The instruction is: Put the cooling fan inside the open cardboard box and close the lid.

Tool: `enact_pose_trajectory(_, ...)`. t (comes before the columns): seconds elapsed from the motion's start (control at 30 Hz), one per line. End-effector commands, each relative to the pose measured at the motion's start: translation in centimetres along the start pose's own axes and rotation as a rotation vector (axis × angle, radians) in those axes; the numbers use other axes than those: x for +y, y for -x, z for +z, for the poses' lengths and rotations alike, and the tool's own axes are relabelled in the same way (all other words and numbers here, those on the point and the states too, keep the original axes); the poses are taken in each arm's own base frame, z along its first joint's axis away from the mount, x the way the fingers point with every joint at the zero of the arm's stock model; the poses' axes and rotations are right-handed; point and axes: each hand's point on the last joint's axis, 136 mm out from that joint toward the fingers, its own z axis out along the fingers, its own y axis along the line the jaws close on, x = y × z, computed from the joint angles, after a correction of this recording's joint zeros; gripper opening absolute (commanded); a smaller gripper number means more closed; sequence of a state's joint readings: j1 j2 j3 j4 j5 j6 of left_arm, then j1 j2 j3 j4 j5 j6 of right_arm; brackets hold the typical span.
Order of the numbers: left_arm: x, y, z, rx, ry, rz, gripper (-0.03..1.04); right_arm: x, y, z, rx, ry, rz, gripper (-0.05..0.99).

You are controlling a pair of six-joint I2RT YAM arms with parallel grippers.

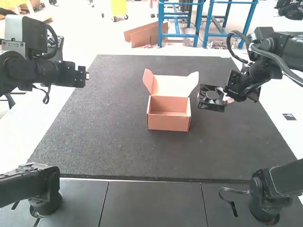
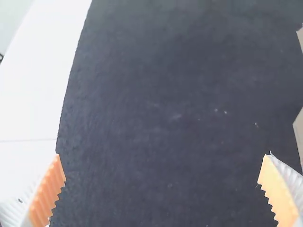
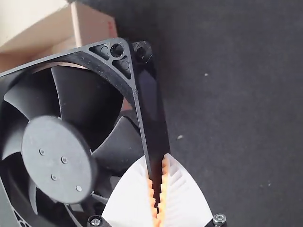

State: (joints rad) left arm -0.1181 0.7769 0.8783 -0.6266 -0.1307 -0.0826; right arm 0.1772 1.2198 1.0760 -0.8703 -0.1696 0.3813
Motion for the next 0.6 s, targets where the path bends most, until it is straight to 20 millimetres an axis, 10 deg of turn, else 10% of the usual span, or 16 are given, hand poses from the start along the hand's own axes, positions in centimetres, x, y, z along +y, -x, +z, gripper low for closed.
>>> enact_pose_trajectory(0.0, -0.2, 0.1, -0.7, -0.024, -0.013, 0.013, 0.97, 3.8, 0.6, -2.2, -0.042, 0.095, 0.012, 0.00)
enact_pose_trajectory(0.57, 0.2, -1.8, -2.5, -0.019, -0.008, 0.007, 0.97, 13.0, 0.5, 1.1, 0.054, 0.175, -0.063, 0.00)
